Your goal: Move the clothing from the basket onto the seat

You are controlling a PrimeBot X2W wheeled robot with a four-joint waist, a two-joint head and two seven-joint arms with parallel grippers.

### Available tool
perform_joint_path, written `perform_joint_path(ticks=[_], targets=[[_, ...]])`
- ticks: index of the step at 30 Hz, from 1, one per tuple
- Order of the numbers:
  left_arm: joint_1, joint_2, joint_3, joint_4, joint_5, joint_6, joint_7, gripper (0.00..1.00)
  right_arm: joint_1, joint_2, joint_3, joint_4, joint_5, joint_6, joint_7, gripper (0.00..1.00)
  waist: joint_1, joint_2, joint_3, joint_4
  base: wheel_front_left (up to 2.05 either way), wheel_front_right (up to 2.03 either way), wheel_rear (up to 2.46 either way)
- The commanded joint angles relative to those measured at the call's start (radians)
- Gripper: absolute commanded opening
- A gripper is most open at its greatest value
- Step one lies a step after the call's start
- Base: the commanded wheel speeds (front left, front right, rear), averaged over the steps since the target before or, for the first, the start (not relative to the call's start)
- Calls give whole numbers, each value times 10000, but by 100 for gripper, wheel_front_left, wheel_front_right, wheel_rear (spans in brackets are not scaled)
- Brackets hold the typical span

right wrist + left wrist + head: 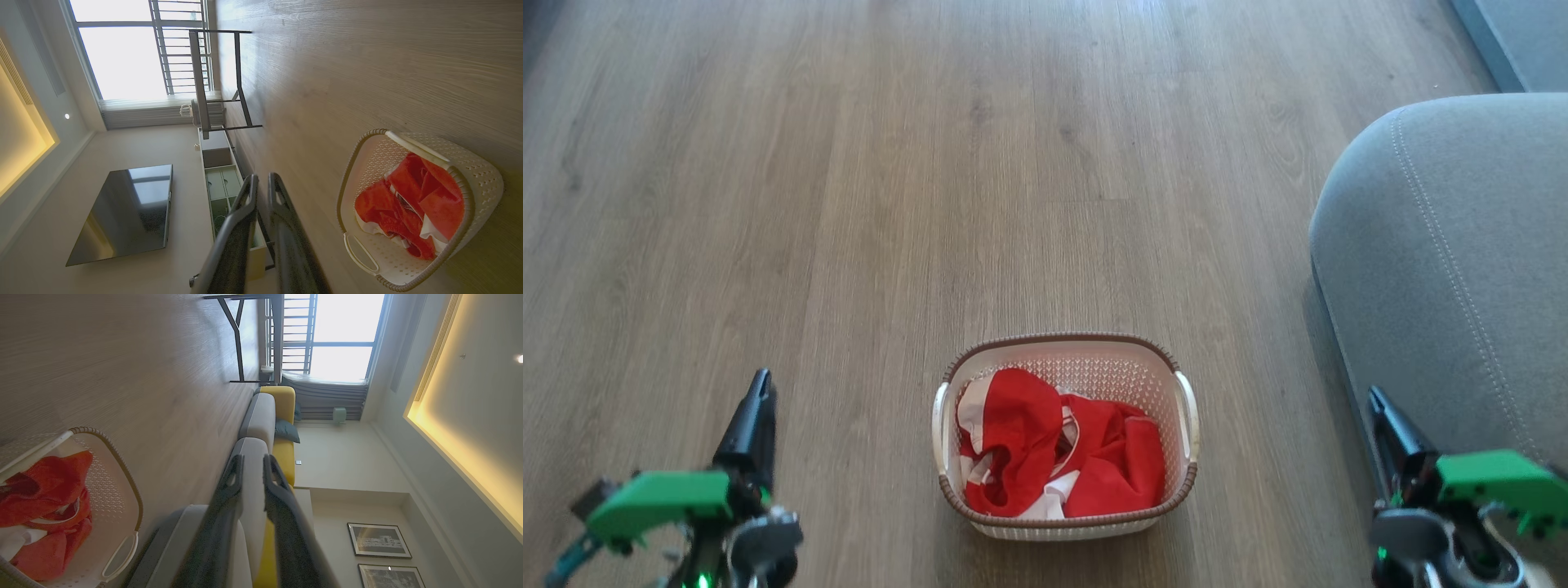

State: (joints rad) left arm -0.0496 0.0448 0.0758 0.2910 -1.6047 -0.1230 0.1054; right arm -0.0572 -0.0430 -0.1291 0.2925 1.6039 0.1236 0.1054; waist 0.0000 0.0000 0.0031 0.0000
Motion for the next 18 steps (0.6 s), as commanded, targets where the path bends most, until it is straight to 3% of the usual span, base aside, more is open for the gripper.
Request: perform_joint_path(ticks=[1, 18], targets=[[17, 0, -5, 42, 0, 0, -2, 100, 16, 6, 5, 41, 0, 0, -1, 100, 0, 0, 0, 0, 0, 0, 0], [328, -5, -414, 303, 64, -5, -463, 100, 396, 41, 490, 77, -76, 9, -463, 100, 0, 0, -18, 48, 0, 0, 0]])
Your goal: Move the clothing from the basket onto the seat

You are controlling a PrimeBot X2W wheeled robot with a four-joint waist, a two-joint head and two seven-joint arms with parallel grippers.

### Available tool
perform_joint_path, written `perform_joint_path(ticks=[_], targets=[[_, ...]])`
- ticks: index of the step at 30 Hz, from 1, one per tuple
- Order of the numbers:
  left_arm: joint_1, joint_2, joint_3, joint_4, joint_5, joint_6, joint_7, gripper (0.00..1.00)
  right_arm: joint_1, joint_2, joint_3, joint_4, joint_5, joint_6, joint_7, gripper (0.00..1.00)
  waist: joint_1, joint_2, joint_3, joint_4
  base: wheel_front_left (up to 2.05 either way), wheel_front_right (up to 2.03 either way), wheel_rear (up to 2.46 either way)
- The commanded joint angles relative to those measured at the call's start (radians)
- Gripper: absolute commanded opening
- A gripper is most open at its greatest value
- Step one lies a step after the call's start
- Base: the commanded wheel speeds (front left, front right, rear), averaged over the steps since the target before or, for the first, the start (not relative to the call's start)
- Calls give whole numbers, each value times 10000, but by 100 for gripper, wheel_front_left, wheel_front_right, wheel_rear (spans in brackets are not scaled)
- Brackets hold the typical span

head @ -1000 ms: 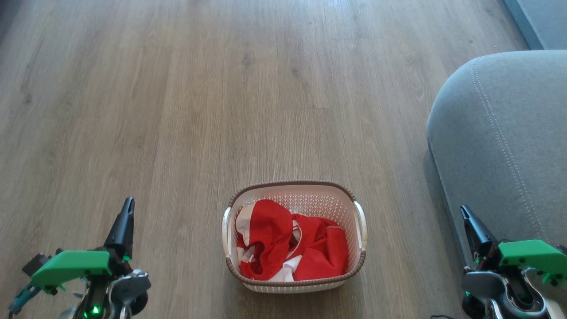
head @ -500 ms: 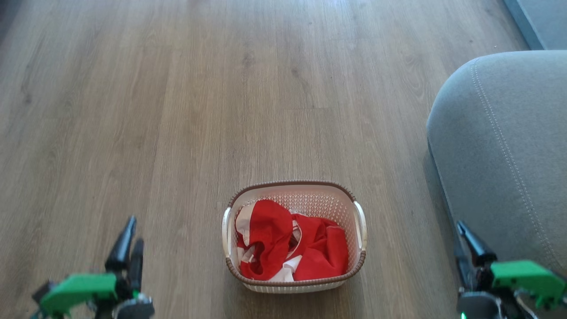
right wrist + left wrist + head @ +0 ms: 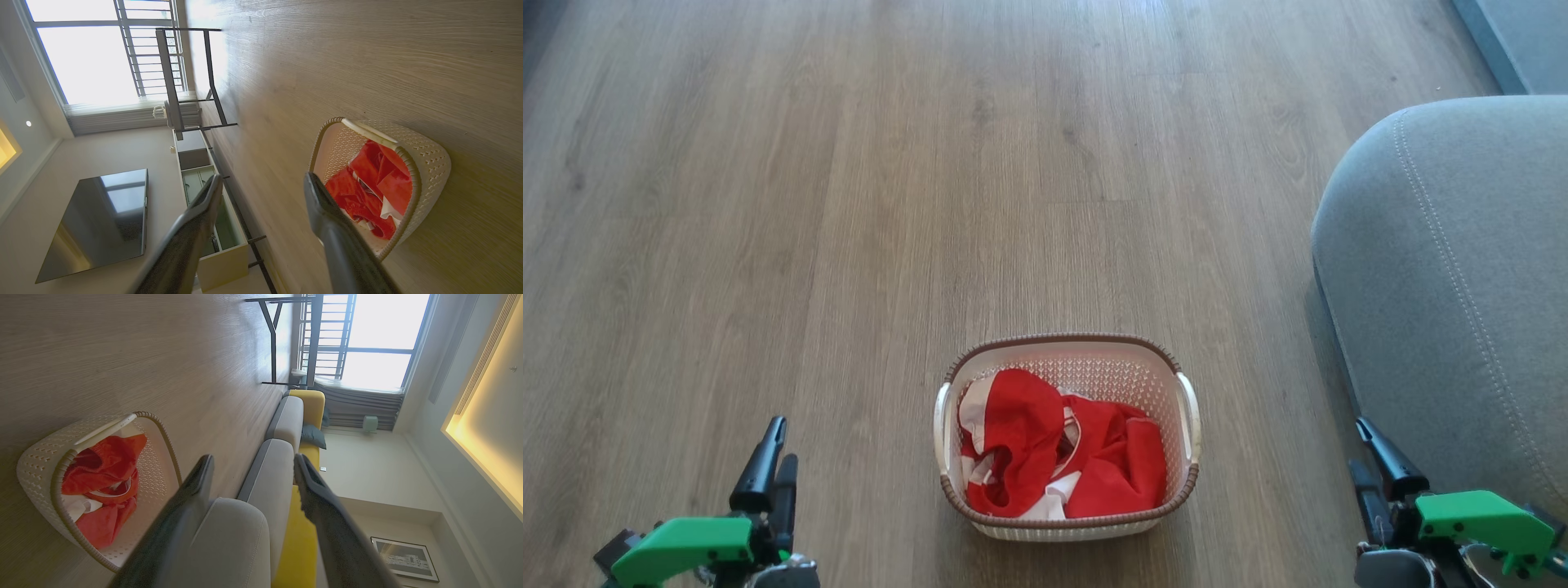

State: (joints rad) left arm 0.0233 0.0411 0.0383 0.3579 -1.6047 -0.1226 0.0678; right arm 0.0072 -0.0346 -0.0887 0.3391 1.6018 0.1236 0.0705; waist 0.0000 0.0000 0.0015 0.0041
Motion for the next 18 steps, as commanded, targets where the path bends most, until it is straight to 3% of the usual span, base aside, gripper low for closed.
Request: perform_joint_path(ticks=[1, 10, 18], targets=[[-403, 32, -59, -376, 83, -10, -117, 100, -239, -44, 110, -412, -83, 10, -143, 100, 0, 0, -5, 11, 0, 0, 0], [-431, 36, -210, -427, 556, -9, -352, 100, -202, -53, 260, -554, -591, 14, -379, 100, 0, 0, -26, 53, 0, 0, 0], [-450, 41, -323, -494, 1534, 18, -586, 100, -222, -91, 408, -640, -1706, 19, -613, 100, 0, 0, -45, 73, 0, 0, 0]])
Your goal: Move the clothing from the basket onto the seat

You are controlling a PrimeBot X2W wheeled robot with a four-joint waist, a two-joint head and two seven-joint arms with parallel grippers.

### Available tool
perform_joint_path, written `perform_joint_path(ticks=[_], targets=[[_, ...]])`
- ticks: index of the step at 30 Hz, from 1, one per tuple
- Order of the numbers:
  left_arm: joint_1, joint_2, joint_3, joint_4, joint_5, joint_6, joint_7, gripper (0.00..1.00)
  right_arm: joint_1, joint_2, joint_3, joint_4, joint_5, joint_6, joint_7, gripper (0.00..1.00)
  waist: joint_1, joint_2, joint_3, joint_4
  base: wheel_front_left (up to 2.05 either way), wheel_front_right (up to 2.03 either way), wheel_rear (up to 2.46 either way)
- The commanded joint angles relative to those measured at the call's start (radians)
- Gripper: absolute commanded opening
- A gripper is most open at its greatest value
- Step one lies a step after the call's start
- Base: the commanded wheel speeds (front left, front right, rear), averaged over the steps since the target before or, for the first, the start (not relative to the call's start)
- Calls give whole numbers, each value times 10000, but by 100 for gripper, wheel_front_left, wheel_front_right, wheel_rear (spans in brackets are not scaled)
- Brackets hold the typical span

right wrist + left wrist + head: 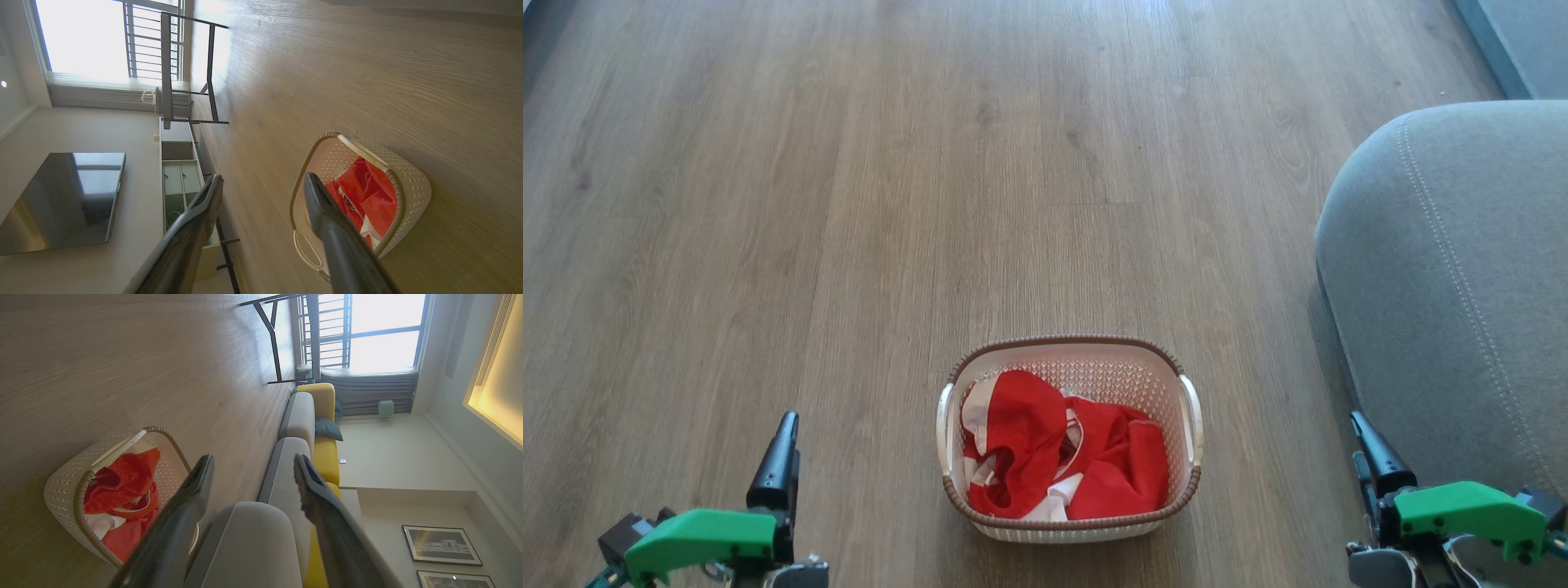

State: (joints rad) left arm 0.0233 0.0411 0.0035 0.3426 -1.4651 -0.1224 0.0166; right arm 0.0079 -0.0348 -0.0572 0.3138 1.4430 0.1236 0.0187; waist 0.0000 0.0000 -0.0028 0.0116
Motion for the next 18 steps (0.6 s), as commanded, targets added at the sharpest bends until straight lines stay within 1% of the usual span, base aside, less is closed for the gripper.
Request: perform_joint_path(ticks=[1, 18], targets=[[-453, 41, 13, -354, 283, 20, -103, 100, -238, -98, 114, -396, -298, 19, -124, 100, 0, 0, -3, 1, 0, 0, 0], [-579, 50, -3, -549, 2782, 16, -602, 100, -485, -363, 492, -602, -3460, 29, -623, 100, 0, 0, -34, 91, 0, 0, 0]])
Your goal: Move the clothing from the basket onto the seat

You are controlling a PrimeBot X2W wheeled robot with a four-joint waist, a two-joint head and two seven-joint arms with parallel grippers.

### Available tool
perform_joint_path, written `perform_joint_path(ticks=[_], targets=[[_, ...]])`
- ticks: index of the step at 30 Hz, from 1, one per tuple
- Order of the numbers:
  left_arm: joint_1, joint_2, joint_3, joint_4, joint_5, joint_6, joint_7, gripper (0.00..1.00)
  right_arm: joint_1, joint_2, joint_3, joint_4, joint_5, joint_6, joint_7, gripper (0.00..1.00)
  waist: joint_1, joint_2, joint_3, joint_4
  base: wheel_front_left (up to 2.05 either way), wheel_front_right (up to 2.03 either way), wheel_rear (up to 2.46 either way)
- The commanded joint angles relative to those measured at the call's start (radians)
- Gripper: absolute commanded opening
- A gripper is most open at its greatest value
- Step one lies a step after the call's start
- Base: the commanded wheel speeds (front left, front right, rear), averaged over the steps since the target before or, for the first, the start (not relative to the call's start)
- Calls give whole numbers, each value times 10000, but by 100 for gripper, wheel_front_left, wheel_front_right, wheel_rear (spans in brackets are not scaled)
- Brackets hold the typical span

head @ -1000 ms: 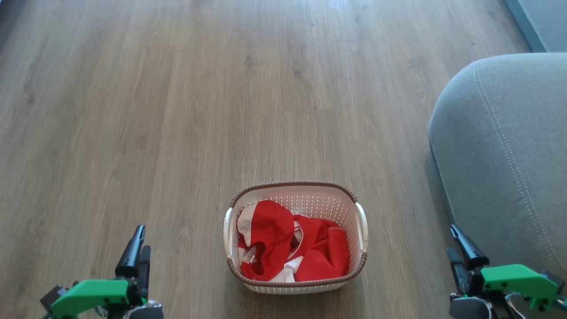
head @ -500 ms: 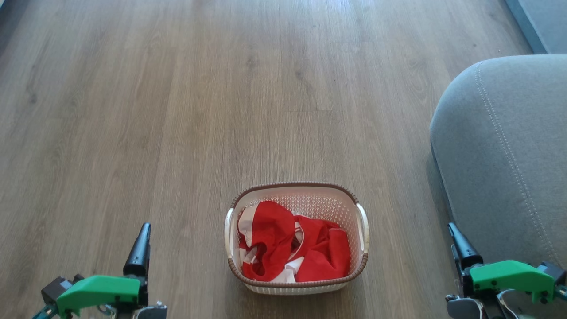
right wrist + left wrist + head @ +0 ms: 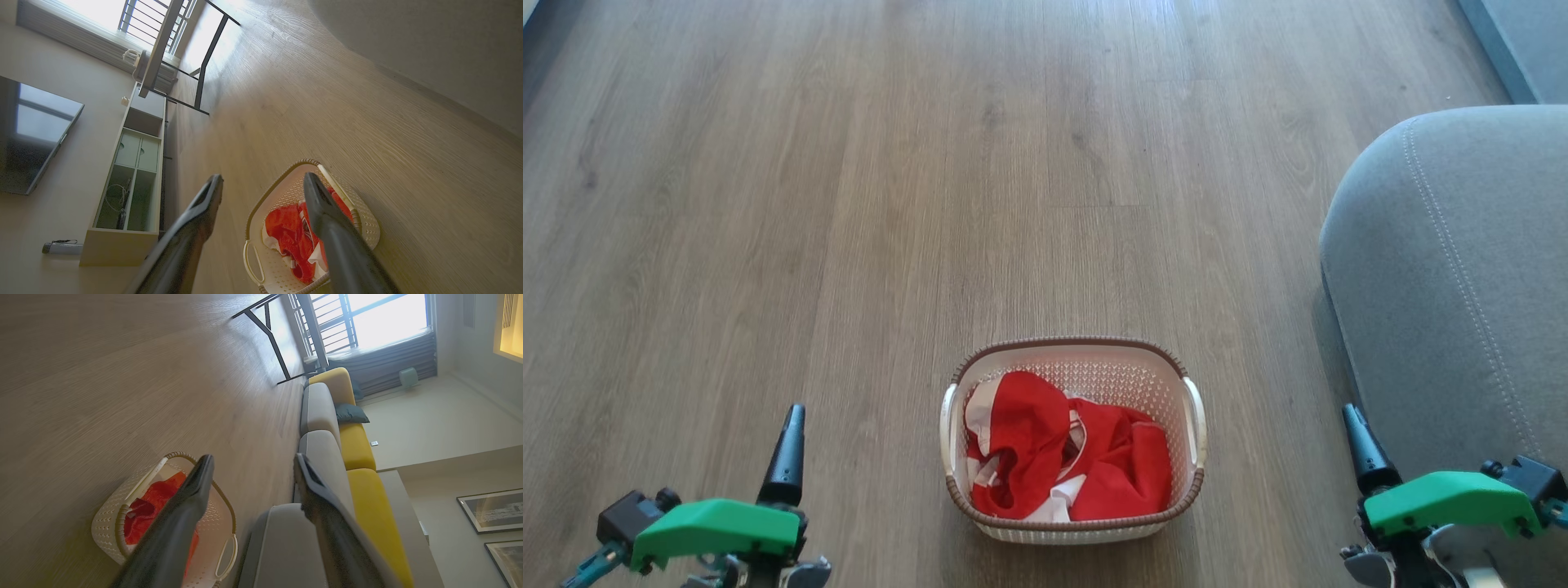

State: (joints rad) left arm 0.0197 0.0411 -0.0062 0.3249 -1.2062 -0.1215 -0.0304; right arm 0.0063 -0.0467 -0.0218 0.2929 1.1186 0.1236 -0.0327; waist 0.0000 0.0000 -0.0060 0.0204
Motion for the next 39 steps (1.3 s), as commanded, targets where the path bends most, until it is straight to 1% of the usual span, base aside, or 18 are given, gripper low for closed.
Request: perform_joint_path(ticks=[1, 10, 13, 14, 26, 34, 39], targets=[[-549, 51, 101, -372, 357, 4, -161, 100, -480, -263, 161, -406, -394, 29, -138, 100, 0, 0, -7, 8, 0, 0, 0], [-575, 56, 105, -454, 1963, -4, -426, 100, -546, -428, 416, -539, -2033, 35, -403, 100, 0, 0, -11, 53, 0, 0, 0], [-568, 58, 105, -481, 2441, 2, -513, 100, -559, -471, 471, -577, -2507, 36, -490, 100, 0, 0, -12, 70, 0, 0, 0], [-568, 58, 105, -481, 2441, 2, -513, 100, -559, -471, 471, -577, -2507, 36, -490, 100, 0, 0, -12, 70, 0, 0, 0], [-539, 64, 162, -710, 4345, 160, -865, 100, -605, -735, 869, -705, -4428, 43, -842, 100, 0, 0, -42, 115, 0, 0, 0], [-564, 68, 156, -756, 5323, 165, -1100, 100, -670, -1055, 1587, -823, -5331, 48, -1077, 100, 0, 0, -49, 151, 0, 0, 0], [-561, 71, 186, -808, 5901, 159, -1247, 100, -693, -1431, 2168, -960, -5681, 50, -1224, 100, 0, 0, -27, 170, 0, 0, 0]])
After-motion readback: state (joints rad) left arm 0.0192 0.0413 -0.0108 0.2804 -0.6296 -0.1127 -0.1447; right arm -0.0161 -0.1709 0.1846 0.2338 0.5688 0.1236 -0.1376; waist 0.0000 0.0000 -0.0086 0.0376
